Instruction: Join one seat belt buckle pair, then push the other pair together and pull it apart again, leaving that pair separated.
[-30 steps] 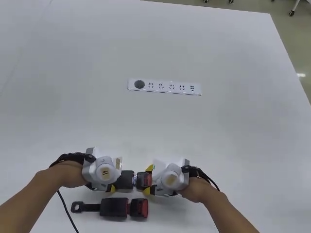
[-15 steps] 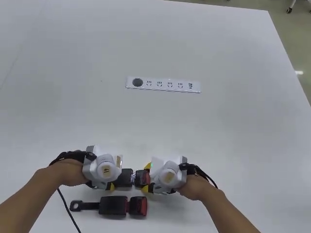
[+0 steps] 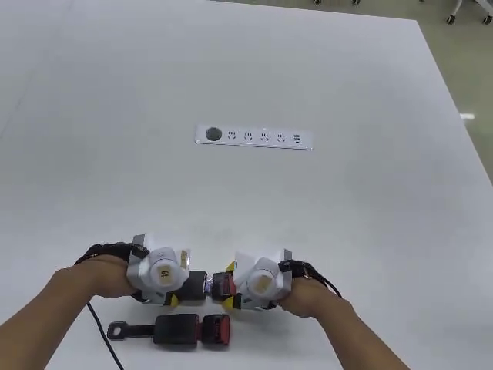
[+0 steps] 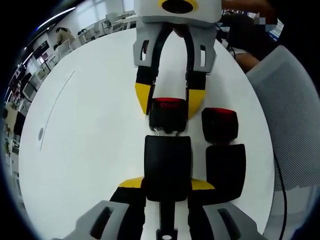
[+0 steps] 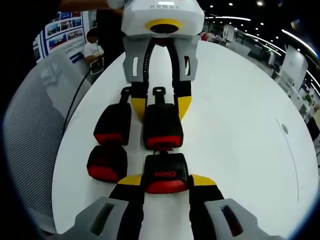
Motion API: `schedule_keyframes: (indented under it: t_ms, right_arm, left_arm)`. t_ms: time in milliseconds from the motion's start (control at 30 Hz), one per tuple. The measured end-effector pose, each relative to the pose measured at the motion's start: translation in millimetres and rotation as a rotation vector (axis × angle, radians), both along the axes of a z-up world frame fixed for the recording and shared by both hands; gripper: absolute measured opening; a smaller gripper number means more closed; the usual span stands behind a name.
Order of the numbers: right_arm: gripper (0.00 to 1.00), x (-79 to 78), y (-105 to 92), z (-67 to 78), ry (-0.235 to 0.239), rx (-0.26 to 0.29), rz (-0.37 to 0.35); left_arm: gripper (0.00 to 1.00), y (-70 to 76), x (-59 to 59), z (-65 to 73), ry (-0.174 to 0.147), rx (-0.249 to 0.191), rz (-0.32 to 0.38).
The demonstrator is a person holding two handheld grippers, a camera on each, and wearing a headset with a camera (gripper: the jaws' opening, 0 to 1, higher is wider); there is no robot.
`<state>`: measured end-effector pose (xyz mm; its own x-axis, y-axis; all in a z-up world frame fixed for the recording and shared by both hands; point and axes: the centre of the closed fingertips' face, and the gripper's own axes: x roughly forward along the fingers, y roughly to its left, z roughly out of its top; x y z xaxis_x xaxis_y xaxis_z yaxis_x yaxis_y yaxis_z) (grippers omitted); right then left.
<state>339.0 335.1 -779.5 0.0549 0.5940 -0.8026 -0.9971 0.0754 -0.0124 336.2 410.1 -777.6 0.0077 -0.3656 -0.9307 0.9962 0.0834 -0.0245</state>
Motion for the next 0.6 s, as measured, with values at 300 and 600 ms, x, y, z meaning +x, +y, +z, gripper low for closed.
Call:
schedule_keyframes:
  t_ms: [300,600]
  right_arm:
    - [0.31,0.4,-8.8,-1.1,0.003,0.003,0.011]
    - [0.31,1.6,-10.8,-2.0,0.001,0.002,0.013]
  left_arm:
    - [0.33,-2.4,-3.1,4.2,-0.007,-0.012,0.013]
    - [0.33,-2.2,-3.4,5.0,-0.010,-0.040,0.032]
